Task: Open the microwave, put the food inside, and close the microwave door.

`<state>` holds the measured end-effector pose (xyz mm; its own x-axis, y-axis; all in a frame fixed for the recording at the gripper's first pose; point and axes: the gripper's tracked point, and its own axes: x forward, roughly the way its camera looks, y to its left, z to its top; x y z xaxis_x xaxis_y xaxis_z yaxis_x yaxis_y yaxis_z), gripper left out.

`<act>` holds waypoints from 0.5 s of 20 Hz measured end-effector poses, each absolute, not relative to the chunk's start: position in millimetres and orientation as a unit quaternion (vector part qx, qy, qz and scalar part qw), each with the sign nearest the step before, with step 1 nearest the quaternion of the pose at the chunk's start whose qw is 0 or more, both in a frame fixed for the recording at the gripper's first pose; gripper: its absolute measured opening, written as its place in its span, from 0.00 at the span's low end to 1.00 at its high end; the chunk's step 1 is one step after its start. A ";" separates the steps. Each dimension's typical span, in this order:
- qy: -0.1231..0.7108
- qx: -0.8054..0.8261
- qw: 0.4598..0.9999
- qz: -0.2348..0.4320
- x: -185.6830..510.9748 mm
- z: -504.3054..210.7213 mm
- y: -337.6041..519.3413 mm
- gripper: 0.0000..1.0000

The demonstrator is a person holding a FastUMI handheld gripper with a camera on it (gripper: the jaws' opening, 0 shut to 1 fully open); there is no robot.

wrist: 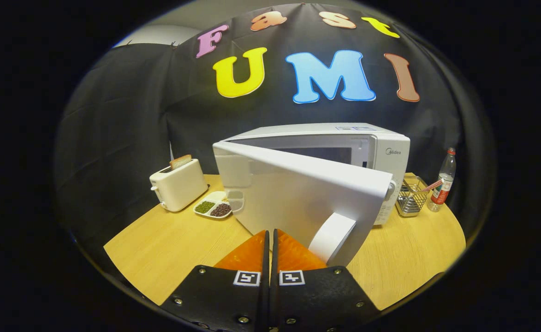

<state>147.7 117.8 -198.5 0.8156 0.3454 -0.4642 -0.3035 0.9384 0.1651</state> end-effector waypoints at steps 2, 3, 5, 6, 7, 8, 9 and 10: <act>0.252 0.044 0.954 0.159 159.8 -199.6 110.1 0.01; 0.252 0.044 0.954 0.154 165.4 -200.3 106.9 0.01; 0.252 0.045 0.956 0.145 176.2 -201.6 102.0 0.01; 0.252 0.045 0.956 0.141 182.0 -202.0 99.7 0.01; 0.252 0.045 0.957 0.138 187.8 -202.9 97.9 0.01; 0.252 0.046 0.957 0.135 193.3 -203.1 97.0 0.01; 0.251 0.046 0.958 0.132 199.3 -203.9 95.6 0.01; 0.251 0.048 0.958 0.132 204.7 -203.8 95.4 0.01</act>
